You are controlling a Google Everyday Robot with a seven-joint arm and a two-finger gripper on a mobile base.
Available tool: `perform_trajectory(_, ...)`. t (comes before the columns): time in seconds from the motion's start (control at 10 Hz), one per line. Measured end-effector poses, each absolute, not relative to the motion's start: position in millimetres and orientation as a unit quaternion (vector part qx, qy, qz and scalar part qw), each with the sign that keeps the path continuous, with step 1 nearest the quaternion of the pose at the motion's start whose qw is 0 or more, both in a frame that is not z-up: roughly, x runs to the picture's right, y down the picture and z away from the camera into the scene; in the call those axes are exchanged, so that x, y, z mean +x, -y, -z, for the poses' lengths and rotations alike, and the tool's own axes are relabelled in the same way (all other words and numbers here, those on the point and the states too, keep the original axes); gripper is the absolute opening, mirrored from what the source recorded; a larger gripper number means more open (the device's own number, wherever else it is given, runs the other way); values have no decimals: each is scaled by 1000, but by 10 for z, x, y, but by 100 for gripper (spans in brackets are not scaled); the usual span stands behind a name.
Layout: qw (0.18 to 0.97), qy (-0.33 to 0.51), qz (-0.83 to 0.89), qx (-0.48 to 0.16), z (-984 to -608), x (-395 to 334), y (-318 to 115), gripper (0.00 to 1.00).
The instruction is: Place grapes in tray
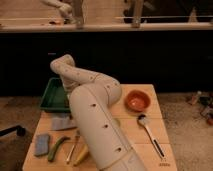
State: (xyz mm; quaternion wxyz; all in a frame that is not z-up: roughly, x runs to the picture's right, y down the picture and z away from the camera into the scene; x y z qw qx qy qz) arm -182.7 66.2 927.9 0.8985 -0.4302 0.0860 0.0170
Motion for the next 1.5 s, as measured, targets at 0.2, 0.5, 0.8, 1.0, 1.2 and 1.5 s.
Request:
perform_trajectory(0.2, 898, -86, -17, -430, -9278, -1827, -662, 80)
perform_trajectory(0.5, 898, -86, -17, -430, -9278, -1828, -663, 80)
perform_trajectory(0.8, 906, -78, -19, -416, -9187, -1842, -646, 80)
perform_trajectory(1.0, 913, -72, -20, -402, -9028, -1825, -585, 80)
perform_trajectory(1.2, 924, -65, -20, -377, -8760, -1811, -502, 80)
perform_trajectory(1.5, 935, -62, -18, -349, -8387, -1759, -454, 80)
